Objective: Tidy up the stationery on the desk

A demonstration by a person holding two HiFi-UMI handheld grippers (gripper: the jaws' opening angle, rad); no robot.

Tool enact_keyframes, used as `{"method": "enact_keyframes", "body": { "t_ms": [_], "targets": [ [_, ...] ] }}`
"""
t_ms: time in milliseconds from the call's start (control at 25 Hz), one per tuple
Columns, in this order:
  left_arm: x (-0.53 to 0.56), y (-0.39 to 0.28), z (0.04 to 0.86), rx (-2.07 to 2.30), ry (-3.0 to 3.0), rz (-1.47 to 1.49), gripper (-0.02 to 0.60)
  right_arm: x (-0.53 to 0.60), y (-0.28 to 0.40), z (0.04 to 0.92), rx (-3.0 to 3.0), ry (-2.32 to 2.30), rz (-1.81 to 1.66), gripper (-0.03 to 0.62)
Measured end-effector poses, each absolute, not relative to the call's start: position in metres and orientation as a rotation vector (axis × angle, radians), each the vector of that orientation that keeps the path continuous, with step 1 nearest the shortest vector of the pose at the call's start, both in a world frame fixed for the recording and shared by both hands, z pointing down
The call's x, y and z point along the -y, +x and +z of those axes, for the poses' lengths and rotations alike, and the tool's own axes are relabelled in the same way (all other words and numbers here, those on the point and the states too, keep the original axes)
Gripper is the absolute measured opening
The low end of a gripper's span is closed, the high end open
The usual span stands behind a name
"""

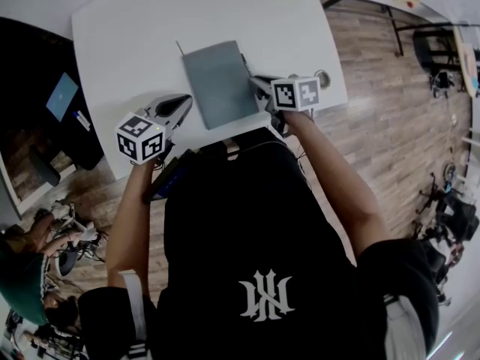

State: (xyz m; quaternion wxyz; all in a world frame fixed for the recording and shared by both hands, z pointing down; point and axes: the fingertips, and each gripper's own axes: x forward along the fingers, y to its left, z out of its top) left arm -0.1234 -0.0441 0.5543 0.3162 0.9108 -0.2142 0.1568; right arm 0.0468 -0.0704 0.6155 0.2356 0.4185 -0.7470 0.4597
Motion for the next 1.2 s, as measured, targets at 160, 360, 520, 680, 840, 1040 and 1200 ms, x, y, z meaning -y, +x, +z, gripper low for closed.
{"method": "enact_keyframes", "body": {
  "t_ms": [160, 360, 520, 680, 840, 1040, 1200],
  "targets": [
    [0.044, -0.124, 0.555, 0.563, 2.397, 0.409, 0.005, 0.070, 0.044, 0.615, 2.067, 1.116, 1.280, 0.067],
    [0.041, -0.121, 0.553, 0.552, 2.403, 0.411, 0.005, 0.065, 0.040, 0.615, 2.083, 1.068, 1.309, 0.069],
    [0.040, -0.122, 0.553, 0.555, 2.403, 0.410, 0.005, 0.065, 0.038, 0.614, 2.087, 1.056, 1.301, 0.069],
    [0.040, -0.121, 0.553, 0.558, 2.402, 0.414, 0.005, 0.065, 0.040, 0.613, 2.094, 1.056, 1.292, 0.069],
    [0.043, -0.123, 0.551, 0.565, 2.407, 0.413, 0.005, 0.069, 0.045, 0.608, 2.108, 1.073, 1.277, 0.069],
    [0.049, -0.128, 0.544, 0.579, 2.424, 0.415, 0.005, 0.078, 0.048, 0.597, 2.140, 1.097, 1.234, 0.069],
    [0.057, -0.131, 0.526, 0.601, 2.463, 0.408, 0.005, 0.088, 0.045, 0.572, 2.211, 1.094, 1.080, 0.069]
  ]
}}
